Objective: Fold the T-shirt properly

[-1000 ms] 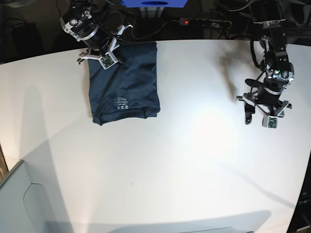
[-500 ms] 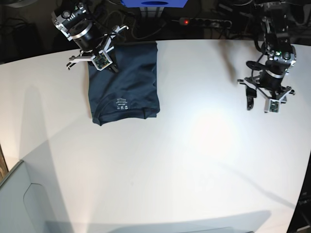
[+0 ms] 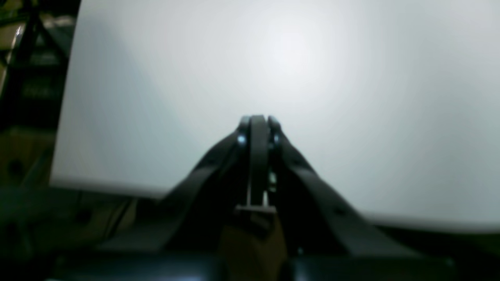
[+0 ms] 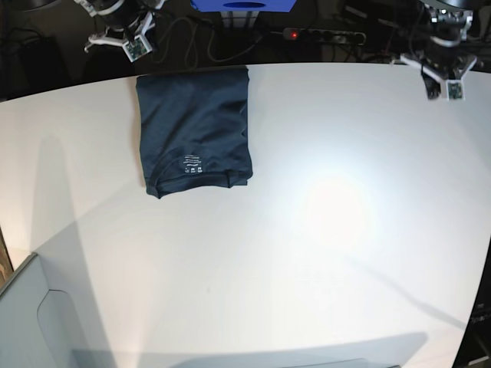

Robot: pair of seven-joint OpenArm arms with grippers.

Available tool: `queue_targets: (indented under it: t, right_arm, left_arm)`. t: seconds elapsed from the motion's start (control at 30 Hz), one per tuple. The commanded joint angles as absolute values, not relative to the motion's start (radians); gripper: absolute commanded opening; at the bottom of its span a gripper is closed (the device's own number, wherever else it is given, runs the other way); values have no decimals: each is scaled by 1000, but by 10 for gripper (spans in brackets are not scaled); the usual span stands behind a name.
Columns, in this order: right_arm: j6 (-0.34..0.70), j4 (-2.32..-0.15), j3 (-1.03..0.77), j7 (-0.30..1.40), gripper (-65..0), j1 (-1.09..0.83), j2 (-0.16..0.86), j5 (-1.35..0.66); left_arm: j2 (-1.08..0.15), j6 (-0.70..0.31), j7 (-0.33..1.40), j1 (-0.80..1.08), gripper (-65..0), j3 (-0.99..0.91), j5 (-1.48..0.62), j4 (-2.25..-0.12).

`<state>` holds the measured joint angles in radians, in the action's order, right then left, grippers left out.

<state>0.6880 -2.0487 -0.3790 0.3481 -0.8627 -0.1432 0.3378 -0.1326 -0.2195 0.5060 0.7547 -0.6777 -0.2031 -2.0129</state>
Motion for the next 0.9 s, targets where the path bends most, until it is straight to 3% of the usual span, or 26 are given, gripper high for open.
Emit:
queue_targets:
  t: [0.0, 0.13, 0.3, 0.47, 0.67, 0.73, 0.87]
  right_arm:
    - [698, -2049, -374, 329, -650, -881, -130, 320]
    - [698, -1929, -335, 326, -650, -883, -105, 320]
    - [698, -1684, -311, 321, -650, -809, -85, 320]
    - [698, -1392, -314, 189, -650, -713, -82, 321]
    - [684, -957, -309, -59, -650, -588, -31, 323]
    - [578, -831, -317, -150, -650, -544, -21, 321]
    - [239, -584, -311, -340, -650, -472, -8, 321]
  left_arm:
    - [-122, -220, 495, 799, -650, -693, -206, -2022]
    - [-76, -220, 492, 886, -650, -693, -206, -1936]
    - [-79, -220, 463, 863, -650, -664, -206, -1704]
    - [-150, -220, 237, 803, -650, -519, -194, -1391]
    - [-259, -219, -30, 644, -650, -277, -203, -872]
    - [-259, -219, -113, 584, -650, -245, -196, -720]
    - [-259, -220, -237, 440, -650, -143, -196, -410]
